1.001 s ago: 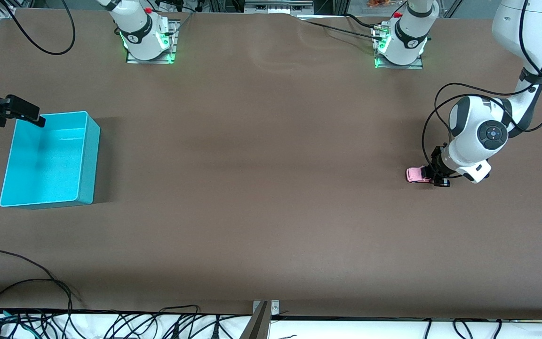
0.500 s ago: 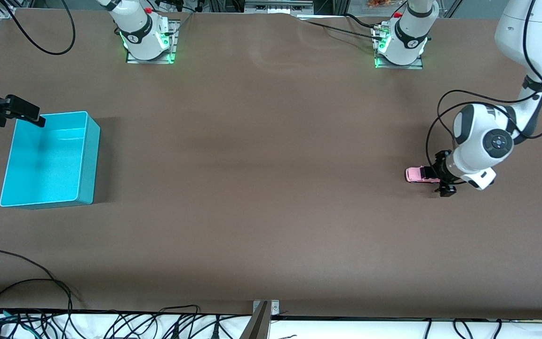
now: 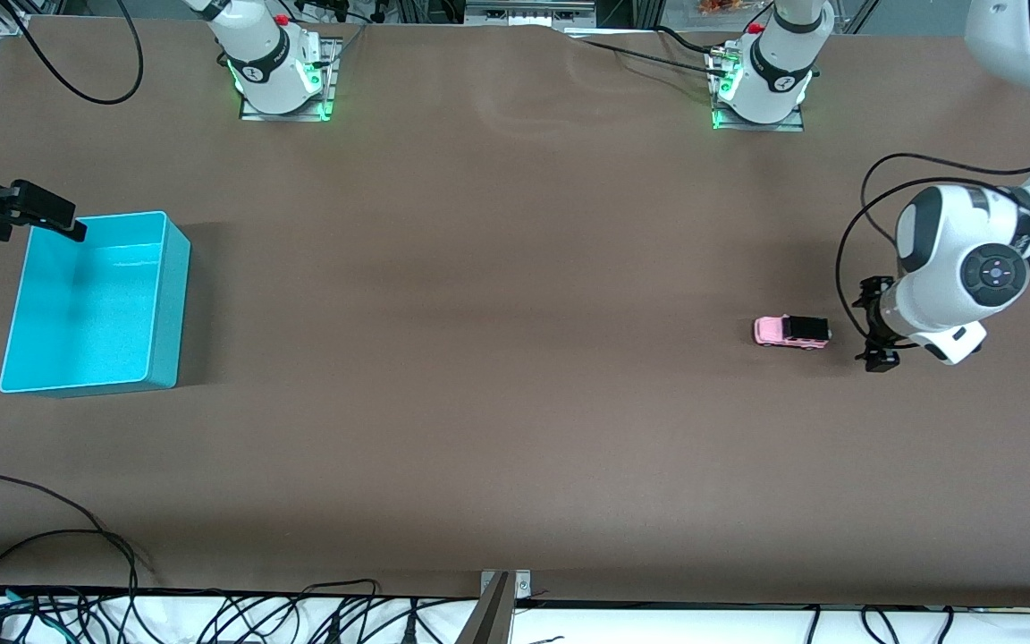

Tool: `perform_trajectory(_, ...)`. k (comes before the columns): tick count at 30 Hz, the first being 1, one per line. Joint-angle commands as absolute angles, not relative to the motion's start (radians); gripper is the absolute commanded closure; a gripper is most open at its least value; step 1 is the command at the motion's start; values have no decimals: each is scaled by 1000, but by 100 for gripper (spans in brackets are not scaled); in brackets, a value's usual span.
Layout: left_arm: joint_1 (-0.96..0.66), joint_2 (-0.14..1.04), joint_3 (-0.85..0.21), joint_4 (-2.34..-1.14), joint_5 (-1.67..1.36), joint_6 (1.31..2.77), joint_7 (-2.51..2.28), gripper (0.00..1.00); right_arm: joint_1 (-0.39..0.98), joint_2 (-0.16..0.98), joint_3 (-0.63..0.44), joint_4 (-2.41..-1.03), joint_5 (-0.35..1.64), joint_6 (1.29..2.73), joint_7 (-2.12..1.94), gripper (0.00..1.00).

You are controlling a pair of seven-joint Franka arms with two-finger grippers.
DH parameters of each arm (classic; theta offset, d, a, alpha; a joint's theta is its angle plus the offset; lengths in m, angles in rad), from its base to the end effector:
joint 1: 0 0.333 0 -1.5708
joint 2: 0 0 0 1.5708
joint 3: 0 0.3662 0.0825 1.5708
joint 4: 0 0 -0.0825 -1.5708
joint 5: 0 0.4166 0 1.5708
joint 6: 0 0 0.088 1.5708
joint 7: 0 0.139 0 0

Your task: Wind and store pink jeep toy

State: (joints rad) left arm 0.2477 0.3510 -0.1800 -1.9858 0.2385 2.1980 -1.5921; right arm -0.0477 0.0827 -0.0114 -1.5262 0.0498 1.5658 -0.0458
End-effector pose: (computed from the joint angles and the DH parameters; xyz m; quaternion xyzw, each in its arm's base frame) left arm 0.6275 0.0601 0.2731 -0.7242 -0.6839 0.0046 0.0881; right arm 0.6132 -0.0290 0.6152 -0.9994 0.0070 0.0202 0.0255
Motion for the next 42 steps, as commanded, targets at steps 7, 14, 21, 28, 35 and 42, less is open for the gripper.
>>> perform_trajectory(7,255,314,-196,-1836,224,2020,-1402,0,-49,86,-8,-1509,43,1551,-58,0)
perform_trajectory(14,255,273,-196,-1784,199,1980,-1197,0,-49,86,-8,-1509,43,1549,-58,0)
perform_trajectory(21,255,249,-196,-1740,190,1973,-968,0,-49,86,-6,-1509,43,1551,-57,0)
perform_trajectory(28,255,247,-195,-1675,163,1956,-755,0,-49,86,-6,-1509,43,1549,-58,0)
perform_trajectory(35,256,247,-196,-1623,161,1911,-545,0,-49,86,-6,-1509,43,1551,-58,0)
perform_trajectory(42,255,247,-202,-1572,146,1882,-367,0,-49,86,-6,-1509,43,1549,-58,0)
